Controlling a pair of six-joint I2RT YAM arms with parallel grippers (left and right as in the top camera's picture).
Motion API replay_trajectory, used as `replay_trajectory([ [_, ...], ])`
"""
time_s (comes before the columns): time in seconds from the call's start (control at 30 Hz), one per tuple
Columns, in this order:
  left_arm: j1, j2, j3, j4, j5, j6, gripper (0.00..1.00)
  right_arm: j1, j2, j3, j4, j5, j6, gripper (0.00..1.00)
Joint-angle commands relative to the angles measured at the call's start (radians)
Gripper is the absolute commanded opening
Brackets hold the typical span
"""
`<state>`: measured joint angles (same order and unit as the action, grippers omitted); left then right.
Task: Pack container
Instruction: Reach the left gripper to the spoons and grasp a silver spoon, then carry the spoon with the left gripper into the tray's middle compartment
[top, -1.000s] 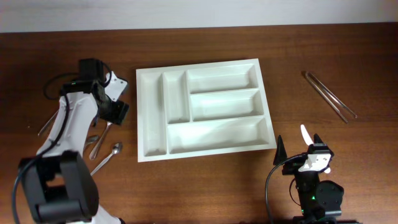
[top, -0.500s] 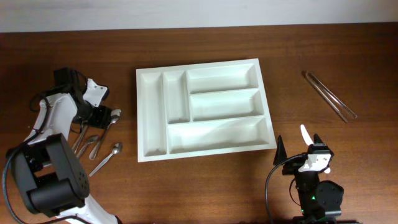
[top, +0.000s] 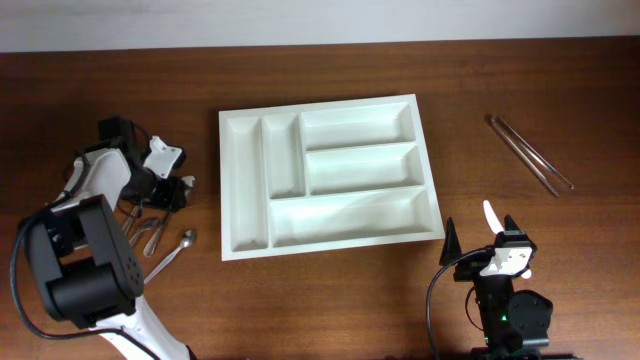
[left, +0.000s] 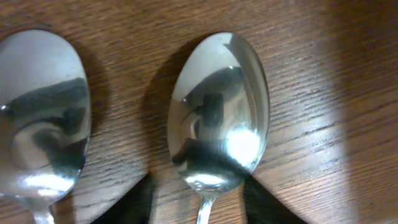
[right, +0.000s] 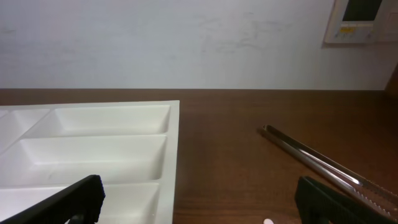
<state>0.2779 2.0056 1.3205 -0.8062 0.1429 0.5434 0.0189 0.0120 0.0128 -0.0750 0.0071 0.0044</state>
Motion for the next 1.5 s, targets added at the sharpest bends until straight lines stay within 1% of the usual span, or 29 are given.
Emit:
replay_trajectory([
  [0.0, 0.0, 0.027, 0.003, -0.002, 0.019, 0.011, 0.31, -0.008, -0.008, -0.007, -0.004, 0.013, 0.012, 0.99],
  [0.17, 0.0, 0.027, 0.003, -0.002, 0.019, 0.011, 0.03, -0.008, -0.008, -0.007, -0.004, 0.013, 0.012, 0.99],
  [0.2, 0.0, 0.027, 0.003, -0.001, 0.019, 0.011, 0.02, -0.008, -0.008, -0.007, -0.004, 0.013, 0.012, 0.99],
  [0.4, 0.0, 0.027, 0.013, 0.0, 0.029, 0.009, 0.02, -0.008, -0.008, -0.007, -0.004, 0.013, 0.012, 0.99],
  [0.53, -0.001, 0.018, 0.082, -0.038, 0.071, -0.009, 0.02, -0.008, -0.008, -0.007, -0.004, 0.013, 0.012, 0.99],
  [0.67, -0.015, -0.005, 0.205, -0.1, 0.111, -0.027, 0.02, -0.008, -0.008, -0.007, -0.004, 0.013, 0.012, 0.99],
  [0.77, -0.046, -0.024, 0.317, -0.155, 0.113, -0.034, 0.02, -0.008, -0.008, -0.007, -0.004, 0.013, 0.012, 0.99],
  [0.9, -0.127, -0.043, 0.481, -0.222, 0.116, -0.034, 0.02, -0.008, -0.008, -0.007, -0.004, 0.013, 0.012, 0.99],
  [0.97, -0.176, -0.046, 0.538, -0.228, 0.116, -0.033, 0.02, -0.008, -0.008, -0.007, -0.004, 0.013, 0.012, 0.99],
  [1.0, -0.208, -0.047, 0.563, -0.222, 0.117, -0.029, 0.02, -0.008, -0.008, -0.007, -0.004, 0.013, 0.012, 0.99],
  [1.13, -0.338, -0.047, 0.609, -0.157, 0.172, 0.084, 0.02, -0.008, -0.008, -0.007, -0.004, 0.013, 0.012, 0.99],
  [1.33, -0.517, -0.046, 0.609, 0.014, 0.183, 0.199, 0.02, -0.008, -0.008, -0.007, -0.004, 0.013, 0.012, 0.99],
  [1.47, -0.62, -0.04, 0.609, 0.135, 0.184, 0.302, 0.02, -0.008, -0.008, -0.007, -0.004, 0.013, 0.012, 0.99],
])
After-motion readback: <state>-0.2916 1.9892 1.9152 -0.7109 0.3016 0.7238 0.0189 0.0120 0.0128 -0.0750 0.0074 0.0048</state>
